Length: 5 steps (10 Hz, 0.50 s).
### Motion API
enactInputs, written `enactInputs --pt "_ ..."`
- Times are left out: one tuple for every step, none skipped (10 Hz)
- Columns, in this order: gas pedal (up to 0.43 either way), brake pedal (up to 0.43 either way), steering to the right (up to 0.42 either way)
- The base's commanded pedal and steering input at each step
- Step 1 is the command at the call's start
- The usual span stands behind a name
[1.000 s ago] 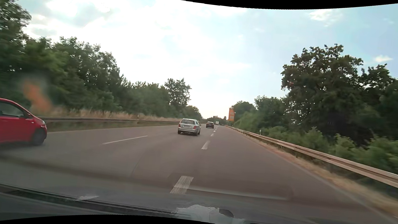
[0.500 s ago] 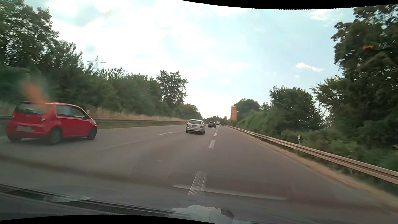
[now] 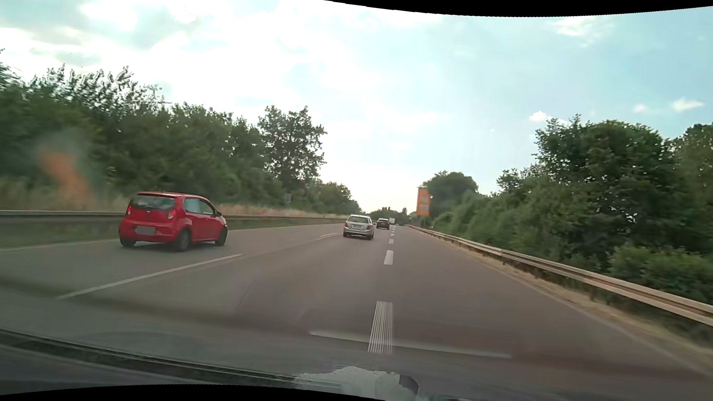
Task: Follow the waypoints while adhering to traffic rules and regulations
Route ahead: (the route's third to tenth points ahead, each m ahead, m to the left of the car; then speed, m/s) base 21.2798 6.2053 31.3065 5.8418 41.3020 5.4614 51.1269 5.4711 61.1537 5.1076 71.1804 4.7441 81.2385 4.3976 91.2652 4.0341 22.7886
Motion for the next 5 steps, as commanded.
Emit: enactInputs --pt "0.268 0.000 0.000" --pt "0.268 0.000 0.000" --pt "0.268 0.000 0.000" --pt "0.268 0.000 0.000" --pt "0.268 0.000 0.000"
